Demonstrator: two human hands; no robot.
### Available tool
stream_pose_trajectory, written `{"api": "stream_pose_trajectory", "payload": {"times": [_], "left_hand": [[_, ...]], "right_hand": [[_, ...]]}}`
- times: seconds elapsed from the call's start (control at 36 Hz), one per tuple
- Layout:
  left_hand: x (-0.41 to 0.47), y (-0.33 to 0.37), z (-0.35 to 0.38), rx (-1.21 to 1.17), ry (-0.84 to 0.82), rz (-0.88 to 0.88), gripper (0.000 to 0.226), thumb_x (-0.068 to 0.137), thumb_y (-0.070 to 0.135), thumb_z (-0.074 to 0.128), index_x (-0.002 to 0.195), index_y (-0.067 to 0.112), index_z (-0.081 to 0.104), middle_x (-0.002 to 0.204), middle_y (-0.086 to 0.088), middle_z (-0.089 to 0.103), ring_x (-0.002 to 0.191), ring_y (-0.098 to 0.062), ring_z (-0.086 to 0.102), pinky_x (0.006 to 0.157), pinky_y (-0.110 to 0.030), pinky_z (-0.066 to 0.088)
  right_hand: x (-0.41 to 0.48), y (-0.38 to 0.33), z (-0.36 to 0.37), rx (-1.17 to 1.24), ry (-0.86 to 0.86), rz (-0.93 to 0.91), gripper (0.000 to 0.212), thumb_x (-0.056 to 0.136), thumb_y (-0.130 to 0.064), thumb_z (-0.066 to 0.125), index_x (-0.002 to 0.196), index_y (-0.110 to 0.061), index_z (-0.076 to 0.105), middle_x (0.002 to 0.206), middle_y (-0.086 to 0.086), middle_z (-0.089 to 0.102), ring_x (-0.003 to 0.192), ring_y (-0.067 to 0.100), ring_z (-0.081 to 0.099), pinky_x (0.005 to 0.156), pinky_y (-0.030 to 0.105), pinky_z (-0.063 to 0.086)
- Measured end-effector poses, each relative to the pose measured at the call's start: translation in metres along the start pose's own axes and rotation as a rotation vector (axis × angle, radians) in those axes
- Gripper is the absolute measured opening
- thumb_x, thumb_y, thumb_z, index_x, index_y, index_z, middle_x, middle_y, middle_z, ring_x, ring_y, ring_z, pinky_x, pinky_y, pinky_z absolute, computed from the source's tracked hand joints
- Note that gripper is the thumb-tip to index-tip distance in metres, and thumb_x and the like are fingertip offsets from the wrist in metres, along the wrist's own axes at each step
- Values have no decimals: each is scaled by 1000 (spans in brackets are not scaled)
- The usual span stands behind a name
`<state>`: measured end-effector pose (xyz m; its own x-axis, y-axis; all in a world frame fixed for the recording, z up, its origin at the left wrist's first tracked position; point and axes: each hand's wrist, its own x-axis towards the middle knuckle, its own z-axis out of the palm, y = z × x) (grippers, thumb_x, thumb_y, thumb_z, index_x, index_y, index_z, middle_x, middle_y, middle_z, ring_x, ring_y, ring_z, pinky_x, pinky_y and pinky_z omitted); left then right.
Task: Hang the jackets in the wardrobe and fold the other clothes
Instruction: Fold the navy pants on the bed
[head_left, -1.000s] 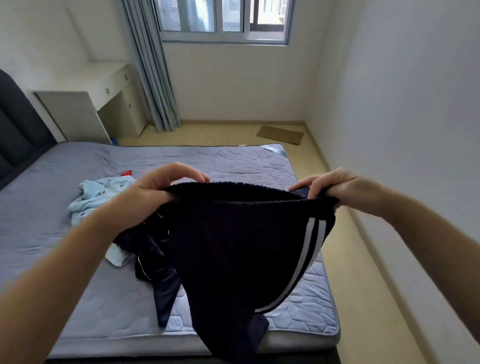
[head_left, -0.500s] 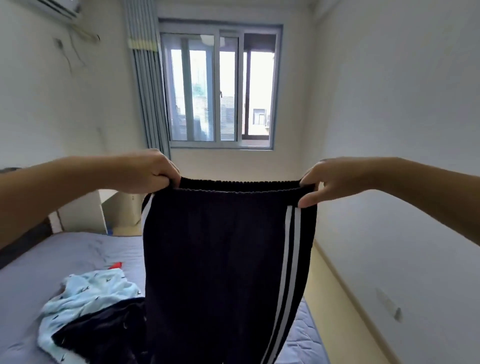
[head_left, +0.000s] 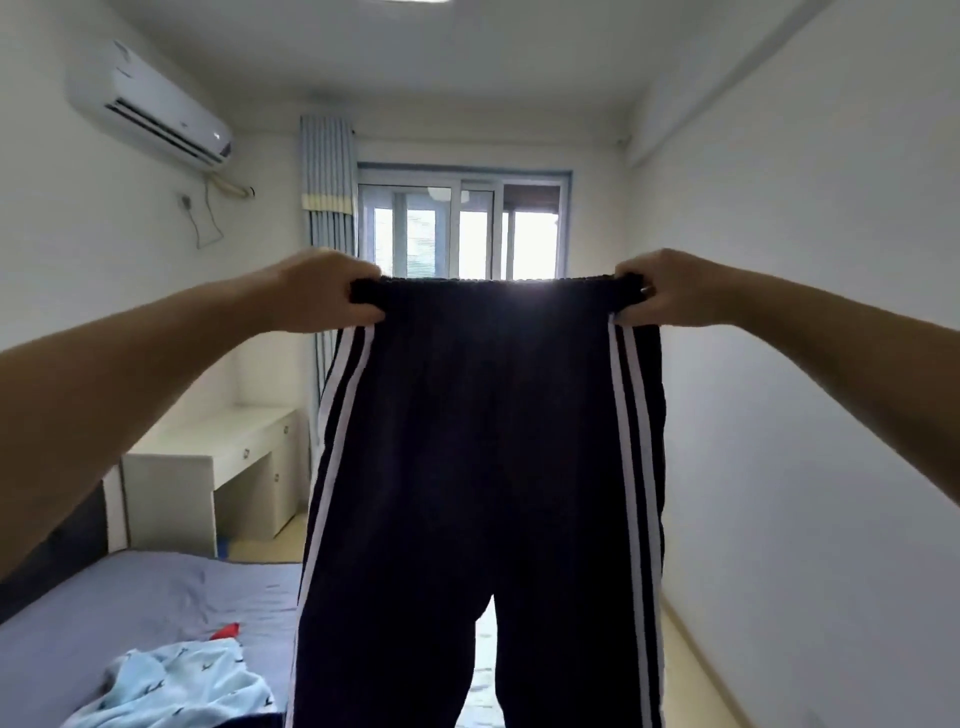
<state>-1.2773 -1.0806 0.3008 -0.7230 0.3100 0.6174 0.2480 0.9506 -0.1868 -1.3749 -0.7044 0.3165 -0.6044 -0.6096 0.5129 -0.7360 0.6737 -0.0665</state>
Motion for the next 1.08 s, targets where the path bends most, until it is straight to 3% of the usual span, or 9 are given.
{"api": "stream_pose_trajectory", "payload": {"times": [0.11,0.25,0.33,0.5,0.64,0.72,0.83,0.89,1.08], "left_hand": [[4,0,15,-87,-160,-201,17,87,21,66,79,22,51,81,-3,57,70,-13,52,57,-25,39],[-20,14,34,-875,-206,-433,22,89,11,63,106,19,52,96,-13,63,80,-23,66,65,-30,55],[-47,35,67,-1117,-216,-613,35,87,7,64,117,16,48,103,-17,64,80,-23,69,63,-28,56],[-101,105,138,-1301,-20,-1009,35,84,7,65,114,10,47,93,-10,65,73,-18,67,54,-27,52],[-139,181,173,-1418,116,-959,29,82,8,67,101,24,52,89,-2,70,73,-11,71,58,-22,52],[-157,212,183,-1395,98,-875,28,83,15,69,101,29,52,78,4,71,71,-7,69,57,-17,50],[-178,230,190,-1356,47,-767,18,87,29,60,103,34,54,82,-1,71,76,-16,70,67,-30,56],[-186,232,192,-1375,26,-711,17,96,19,51,108,28,58,89,-5,72,83,-21,71,78,-40,57],[-203,234,194,-1289,-10,-601,44,95,-6,47,106,32,68,86,1,74,79,-16,72,75,-27,56]], "right_hand": [[2,5,15,63,-156,130,16,82,-8,68,84,-19,57,83,1,59,75,18,58,59,25,48],[-25,6,49,715,-77,241,29,88,-5,62,108,-23,54,98,6,67,85,19,67,66,26,54],[-50,5,88,1016,-74,401,39,90,-5,59,126,-15,49,110,15,65,91,26,68,70,31,56],[-117,-37,172,1245,-86,745,18,88,-2,58,104,5,65,89,17,67,73,24,66,58,26,54],[-156,-88,229,1277,104,727,11,85,-3,64,93,-7,69,86,10,73,76,21,69,67,30,56],[-170,-105,248,1219,151,608,11,83,-7,68,87,-17,72,81,0,74,78,12,71,65,21,52],[-188,-108,261,1102,122,534,16,86,-7,64,91,-21,72,85,-5,74,83,9,70,73,23,53],[-196,-107,263,1053,76,505,19,88,-7,60,94,-21,71,89,-4,74,87,10,69,81,30,53],[-215,-106,260,961,-39,406,37,72,-53,65,102,-30,67,92,-8,70,91,12,66,84,44,54]]}}
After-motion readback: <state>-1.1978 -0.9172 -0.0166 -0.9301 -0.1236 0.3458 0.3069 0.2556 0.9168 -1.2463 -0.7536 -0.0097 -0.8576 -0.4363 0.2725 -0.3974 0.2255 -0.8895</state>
